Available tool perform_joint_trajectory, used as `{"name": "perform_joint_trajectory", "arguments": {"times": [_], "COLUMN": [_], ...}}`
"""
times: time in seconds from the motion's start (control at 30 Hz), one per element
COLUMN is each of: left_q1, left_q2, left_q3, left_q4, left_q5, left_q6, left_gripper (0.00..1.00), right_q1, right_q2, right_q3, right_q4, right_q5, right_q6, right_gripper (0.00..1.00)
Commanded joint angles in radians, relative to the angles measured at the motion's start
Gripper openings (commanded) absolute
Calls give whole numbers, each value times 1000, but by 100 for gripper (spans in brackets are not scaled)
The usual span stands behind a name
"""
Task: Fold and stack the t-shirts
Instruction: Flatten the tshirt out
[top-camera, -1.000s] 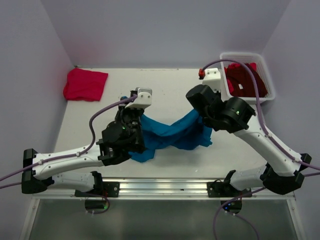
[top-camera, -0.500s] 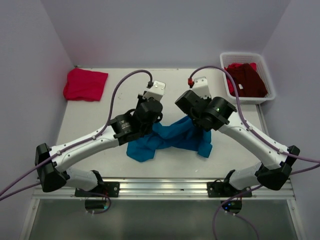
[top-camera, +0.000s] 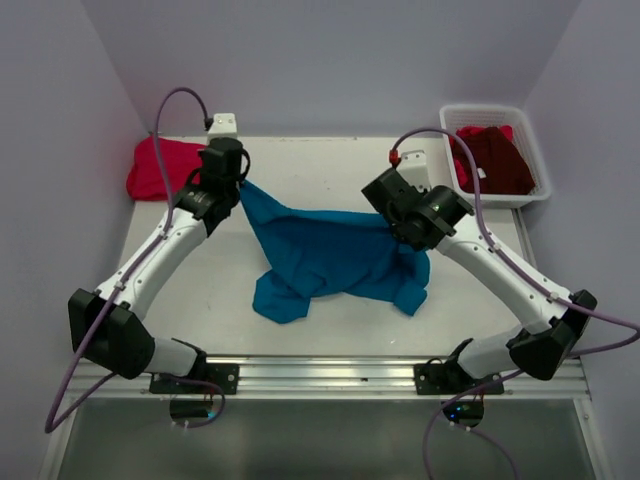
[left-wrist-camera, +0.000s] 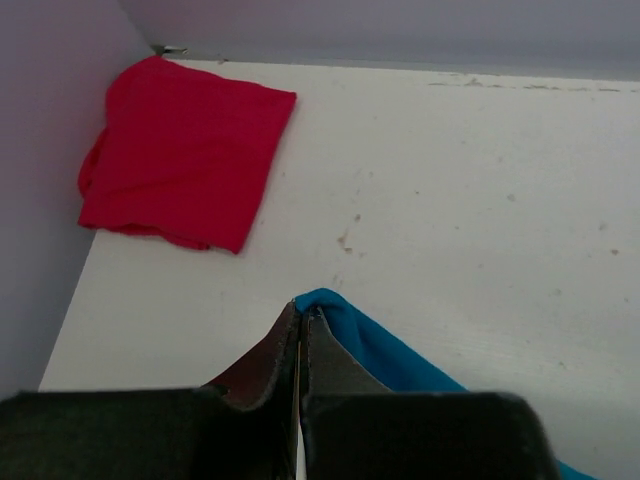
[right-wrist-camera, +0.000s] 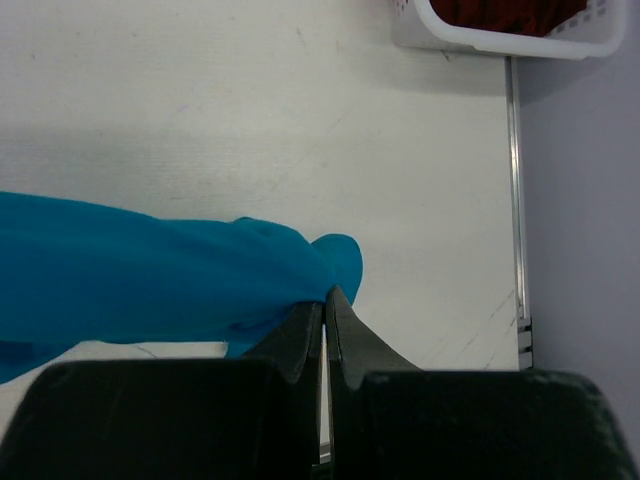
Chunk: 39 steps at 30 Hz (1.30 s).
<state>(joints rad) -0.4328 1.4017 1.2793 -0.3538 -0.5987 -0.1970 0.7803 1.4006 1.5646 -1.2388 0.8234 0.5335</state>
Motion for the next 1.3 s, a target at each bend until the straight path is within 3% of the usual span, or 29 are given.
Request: {"name": "perform_joint_trajectory", "arguments": {"times": [0.0,0.27,0.5,0.67,0.8,0.83,0.9,1.0,1.27], "left_q1": [89,143,143,143,143,143,143,143,143], "left_q2": [-70,-145,-158,-168,-175,-175,-176,-176,-173], "left_q3": [-43,-112,-173,-198,-204,-205,-209,-215,-228], "left_q4": [15,-8,-7,-2,-1,-1,-1,3,3], "left_q5": [-15,-55,-38,-38,-38,-38,-35,-27,-9], "left_q6": [-50,-58,-76,-74,-70,-70,-70,-71,-87], "left_gripper": [0,0,0,0,0,0,0,0,0], "right_q1": [-48,-147,-180,-211,-237,-243,-245,-243,-245], "right_q2": [27,213,521,708,826,830,825,753,545], "right_q3": [-52,-132,-14,141,258,279,279,218,91], "right_q4": [88,321,443,458,406,403,413,485,524], "right_q5": [-36,-171,-256,-236,-97,-83,-79,-107,-211], "right_q6": [-39,-118,-168,-168,-109,-99,-105,-127,-130], "right_gripper": [0,0,0,0,0,16,39,63,65]}}
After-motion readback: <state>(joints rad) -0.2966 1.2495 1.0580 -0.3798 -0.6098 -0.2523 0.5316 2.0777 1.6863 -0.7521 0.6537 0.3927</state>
